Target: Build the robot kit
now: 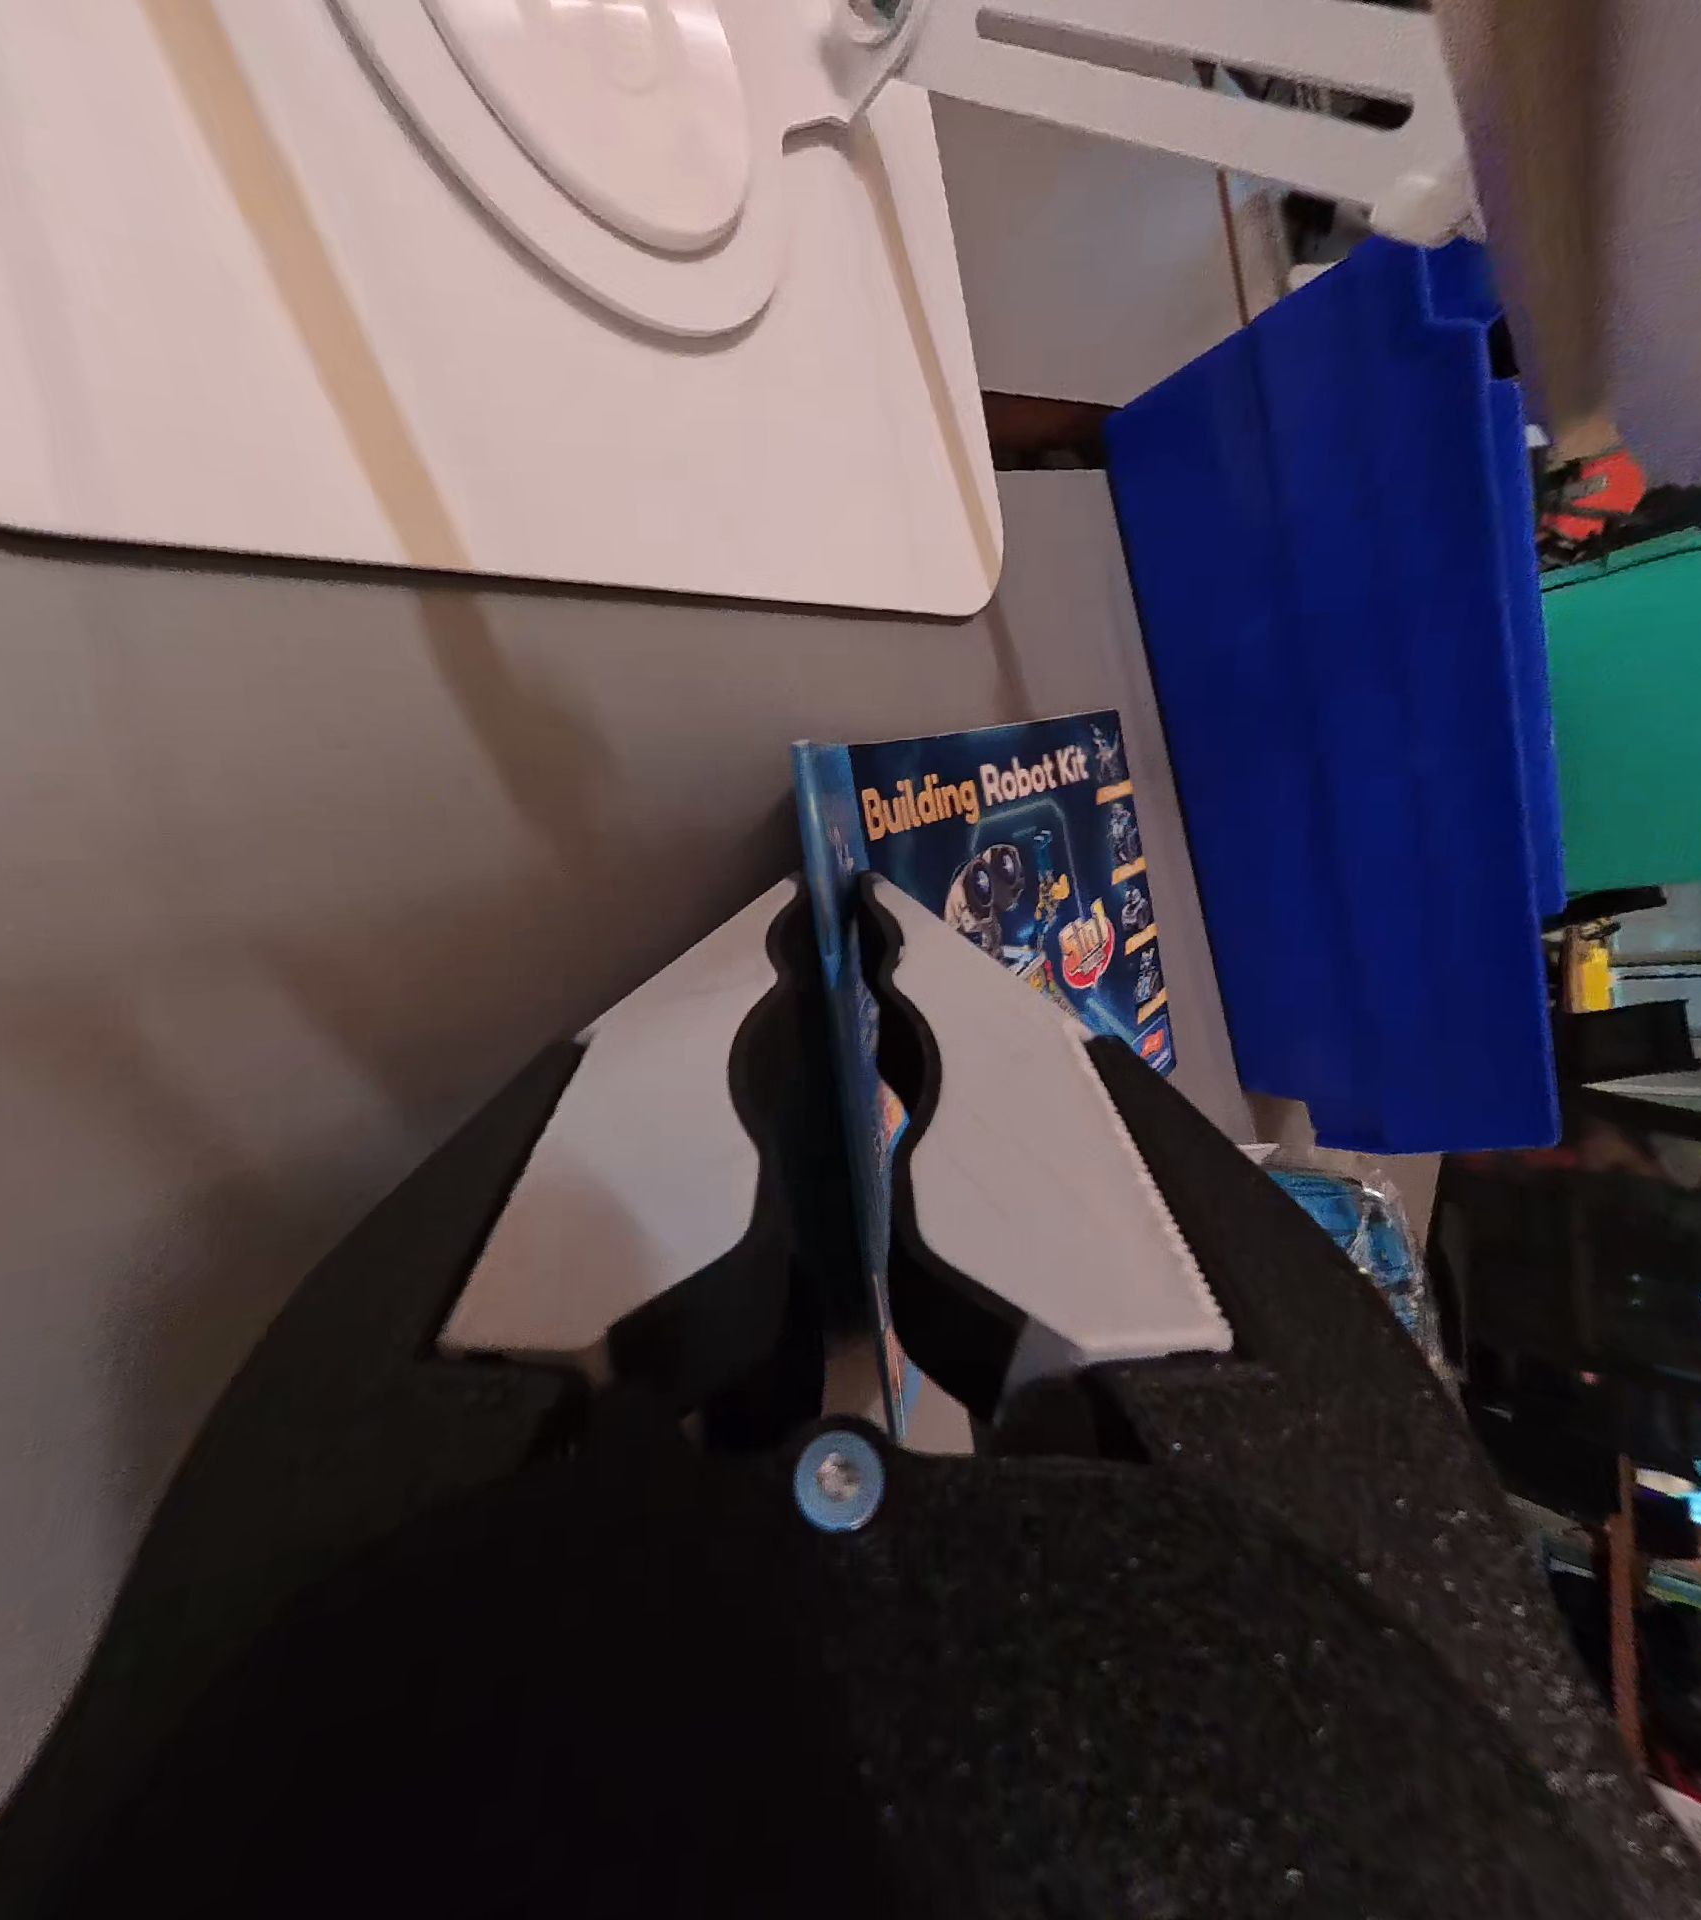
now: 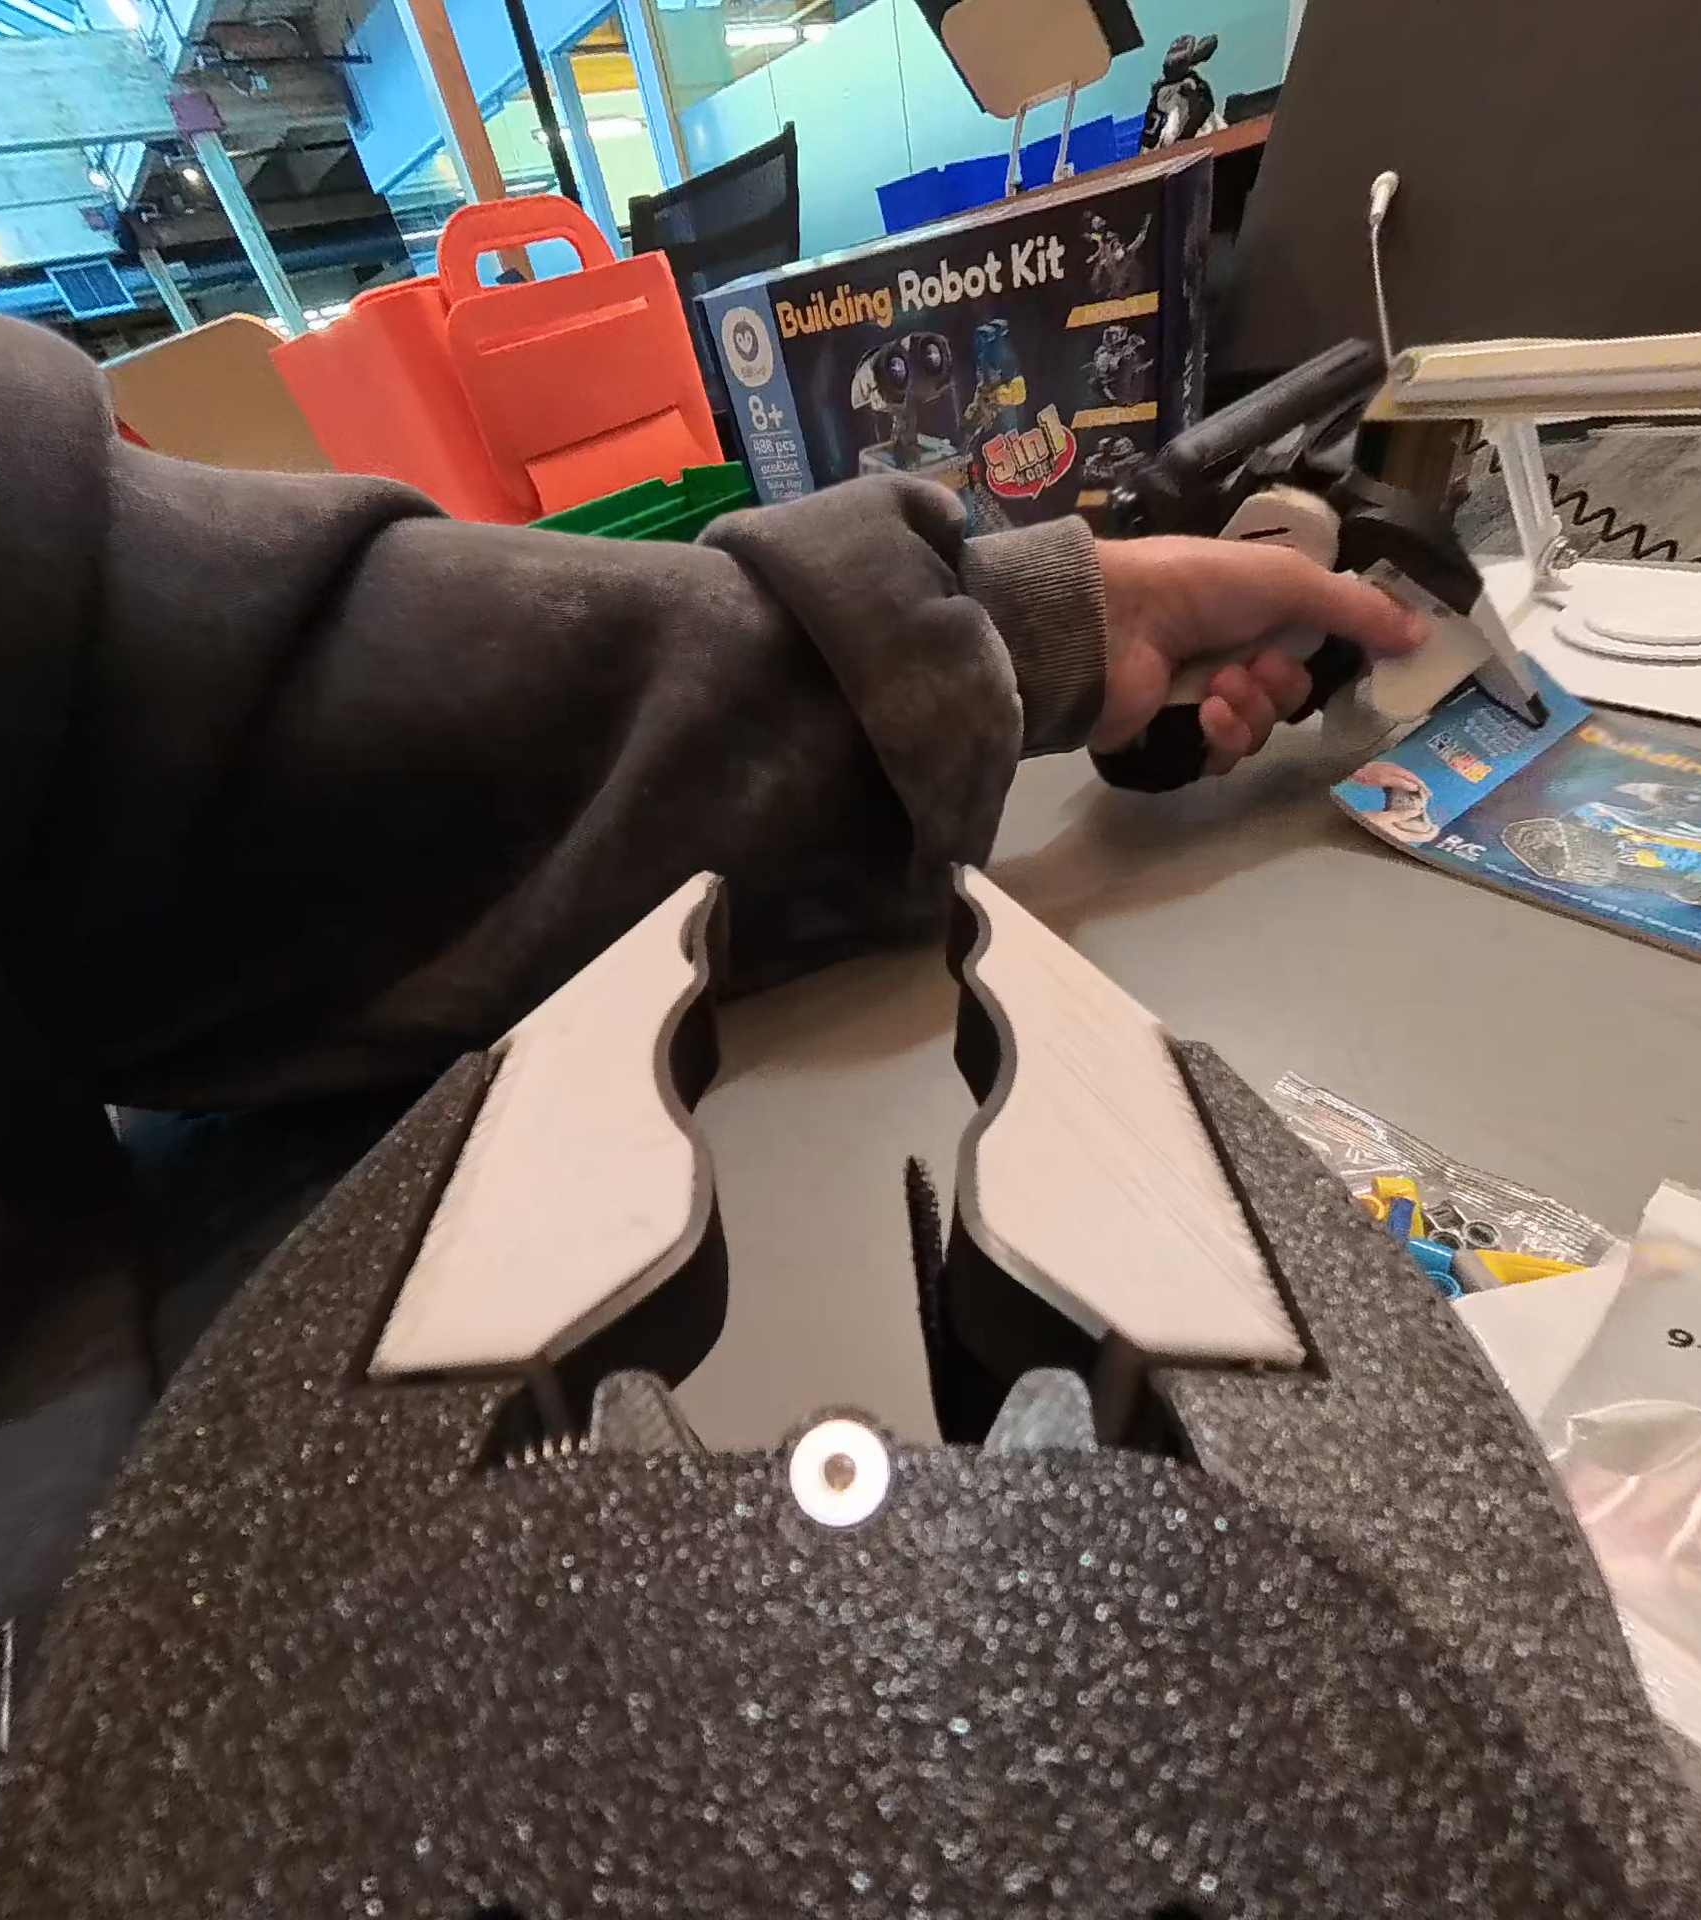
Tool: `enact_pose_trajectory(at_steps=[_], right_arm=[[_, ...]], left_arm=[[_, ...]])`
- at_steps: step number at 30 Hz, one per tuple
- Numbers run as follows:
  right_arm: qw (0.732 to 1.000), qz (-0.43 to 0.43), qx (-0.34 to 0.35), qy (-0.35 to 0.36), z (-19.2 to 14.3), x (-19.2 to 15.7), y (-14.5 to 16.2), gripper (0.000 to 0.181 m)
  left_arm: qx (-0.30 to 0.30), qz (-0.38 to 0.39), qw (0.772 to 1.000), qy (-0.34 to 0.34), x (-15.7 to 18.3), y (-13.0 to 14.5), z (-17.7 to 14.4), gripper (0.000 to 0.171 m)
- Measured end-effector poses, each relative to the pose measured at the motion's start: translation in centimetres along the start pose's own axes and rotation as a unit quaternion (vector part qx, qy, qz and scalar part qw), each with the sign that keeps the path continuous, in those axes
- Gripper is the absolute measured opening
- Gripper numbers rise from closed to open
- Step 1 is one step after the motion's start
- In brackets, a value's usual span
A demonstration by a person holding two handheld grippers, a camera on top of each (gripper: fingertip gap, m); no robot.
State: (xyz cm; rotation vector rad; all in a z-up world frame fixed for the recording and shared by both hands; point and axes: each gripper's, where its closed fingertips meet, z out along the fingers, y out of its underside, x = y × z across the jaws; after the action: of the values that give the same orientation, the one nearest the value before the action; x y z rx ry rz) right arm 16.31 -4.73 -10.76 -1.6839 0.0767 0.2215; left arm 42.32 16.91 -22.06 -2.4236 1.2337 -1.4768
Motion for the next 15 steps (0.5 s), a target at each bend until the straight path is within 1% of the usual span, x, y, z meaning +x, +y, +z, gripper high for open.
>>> enact_pose_trajectory(at_steps=[2,3,4,5,6,7,8,9,10,11,13,15], right_arm=[[1.000,0.002,-0.002,0.000,0.0,0.0,0.1,0.041],[1.000,0.004,-0.003,-0.001,0.0,0.0,0.1,0.041],[1.000,0.006,-0.004,-0.002,0.0,0.0,0.2,0.041],[1.000,0.007,-0.005,-0.002,0.0,0.0,0.3,0.041],[1.000,0.008,-0.007,-0.001,0.0,0.0,0.4,0.042],[1.000,0.009,-0.009,-0.001,0.0,-0.1,0.6,0.042],[1.000,0.009,-0.010,0.000,-0.1,-0.1,0.6,0.042],[1.000,0.007,-0.010,0.002,-0.2,-0.1,0.7,0.042],[1.000,0.007,-0.009,0.003,-0.2,-0.1,0.7,0.042],[1.000,0.008,-0.007,0.003,-0.3,-0.1,0.7,0.043],[1.000,0.015,-0.012,0.000,-0.1,0.0,0.9,0.043],[0.999,0.024,-0.041,-0.011,0.5,-0.2,1.7,0.044]], left_arm=[[-0.005,0.033,0.999,-0.032,-0.7,0.1,-0.9,0.022],[-0.008,0.059,0.997,-0.049,-0.9,0.0,-2.0,0.037],[-0.004,0.089,0.994,-0.063,-0.8,-0.2,-3.7,0.049],[0.009,0.123,0.989,-0.077,-0.5,-0.6,-5.9,0.055],[0.023,0.160,0.984,-0.081,0.0,-0.7,-8.6,0.051],[0.042,0.194,0.977,-0.073,1.0,-0.6,-11.7,0.041],[0.065,0.223,0.971,-0.060,1.9,-0.2,-15.2,0.037],[0.080,0.244,0.965,-0.050,2.6,0.7,-18.8,0.037],[0.082,0.264,0.960,-0.049,2.7,2.1,-22.3,0.037],[0.074,0.281,0.955,-0.062,2.0,3.8,-25.7,0.039],[0.050,0.293,0.948,-0.114,-0.9,7.9,-32.0,0.054],[0.011,0.271,0.947,-0.174,-4.9,13.2,-36.9,0.061]])
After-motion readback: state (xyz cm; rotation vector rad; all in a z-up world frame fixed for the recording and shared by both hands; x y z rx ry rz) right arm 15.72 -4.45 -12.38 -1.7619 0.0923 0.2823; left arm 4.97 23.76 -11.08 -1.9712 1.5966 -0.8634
